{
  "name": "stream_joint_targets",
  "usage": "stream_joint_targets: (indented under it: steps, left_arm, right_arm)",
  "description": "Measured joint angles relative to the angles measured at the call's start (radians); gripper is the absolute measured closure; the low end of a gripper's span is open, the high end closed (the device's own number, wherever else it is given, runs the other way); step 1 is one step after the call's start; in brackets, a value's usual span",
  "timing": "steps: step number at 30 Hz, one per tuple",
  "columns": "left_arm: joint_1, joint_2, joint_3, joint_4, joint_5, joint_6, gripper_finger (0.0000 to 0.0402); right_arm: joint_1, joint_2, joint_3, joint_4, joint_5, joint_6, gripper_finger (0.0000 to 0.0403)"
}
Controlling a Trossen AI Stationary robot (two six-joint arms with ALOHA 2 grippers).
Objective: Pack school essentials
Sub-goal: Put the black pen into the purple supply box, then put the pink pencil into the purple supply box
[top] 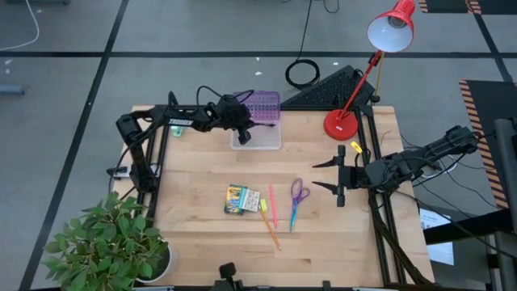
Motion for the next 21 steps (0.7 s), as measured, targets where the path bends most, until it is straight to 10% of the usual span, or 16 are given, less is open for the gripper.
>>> stream_joint_targets:
  steps: [21]
  left_arm:
    - [-0.003,-0.004,0.001,-0.065,-0.143,0.045,0.0268]
  right_arm:
    - [0.0,0.0,0.0,-0.001,0.0,-0.002,0.0188]
